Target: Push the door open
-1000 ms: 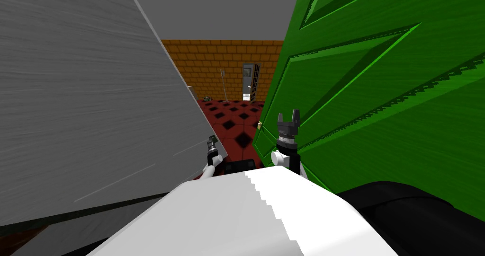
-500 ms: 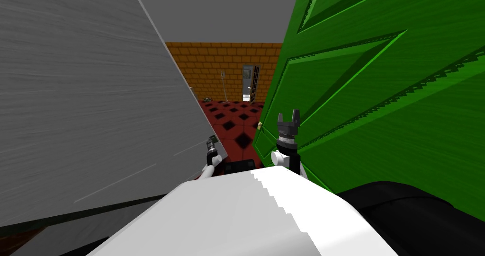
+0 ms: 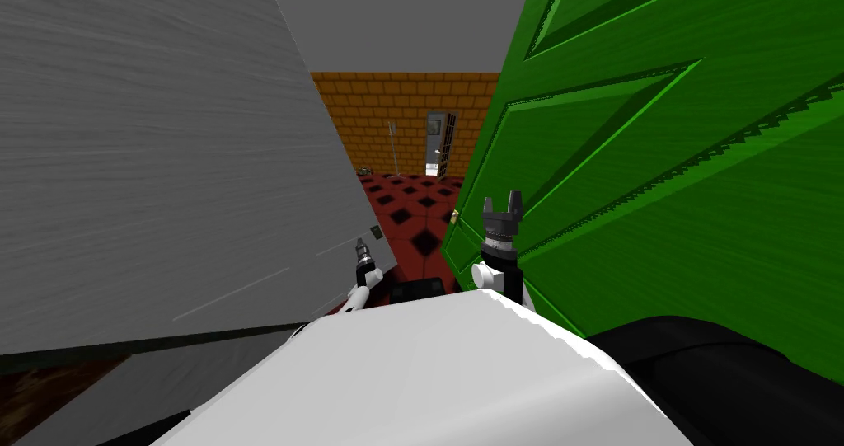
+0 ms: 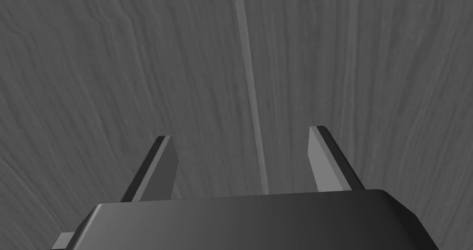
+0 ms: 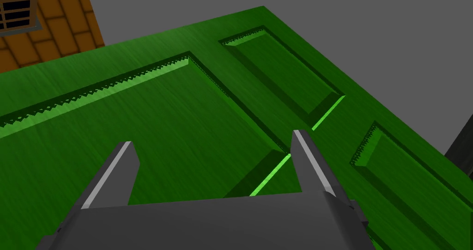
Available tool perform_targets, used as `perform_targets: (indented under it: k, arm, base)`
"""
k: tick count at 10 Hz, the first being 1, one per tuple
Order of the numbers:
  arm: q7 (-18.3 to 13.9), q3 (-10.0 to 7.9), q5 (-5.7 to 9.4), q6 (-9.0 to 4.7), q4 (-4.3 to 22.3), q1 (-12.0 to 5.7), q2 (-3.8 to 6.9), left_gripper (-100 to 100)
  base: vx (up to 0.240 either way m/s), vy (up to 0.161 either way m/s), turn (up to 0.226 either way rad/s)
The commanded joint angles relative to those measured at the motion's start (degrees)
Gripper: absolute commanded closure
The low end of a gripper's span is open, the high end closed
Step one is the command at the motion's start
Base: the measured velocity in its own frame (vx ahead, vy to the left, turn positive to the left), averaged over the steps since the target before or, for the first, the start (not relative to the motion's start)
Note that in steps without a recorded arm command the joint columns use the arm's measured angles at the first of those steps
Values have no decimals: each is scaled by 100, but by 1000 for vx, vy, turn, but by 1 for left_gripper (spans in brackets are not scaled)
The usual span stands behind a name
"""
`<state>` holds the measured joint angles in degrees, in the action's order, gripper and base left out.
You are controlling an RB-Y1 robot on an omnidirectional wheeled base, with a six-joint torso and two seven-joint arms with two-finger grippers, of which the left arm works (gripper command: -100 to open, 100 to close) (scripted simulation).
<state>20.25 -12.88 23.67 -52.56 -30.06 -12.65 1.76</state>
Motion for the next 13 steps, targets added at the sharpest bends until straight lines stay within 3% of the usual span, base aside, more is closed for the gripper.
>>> perform_targets:
  k: [1, 3, 4, 7, 8, 9, 13]
  arm:
    - [52, 47, 85, -6, 29, -59, -16, -100]
    - [73, 69, 125, -19, 58, -93, -61, -100]
    - [110, 109, 197, -41, 109, -156, -204, -100]
    - [145, 146, 264, -62, 156, -214, -435, -100]
    - [155, 144, 248, 7, 18, -131, -396, -100]
    - [159, 145, 252, -7, 25, -129, -279, -100]
    - [163, 140, 259, -62, 42, -115, -70, -100]
  base:
    - [-190, -49, 58]
    - [-160, -54, 27]
    - [-137, -83, 14]
    - [-81, -181, -14]
    - [-11, -103, 4]
    - [36, 102, 66]
    - [122, 159, 1]
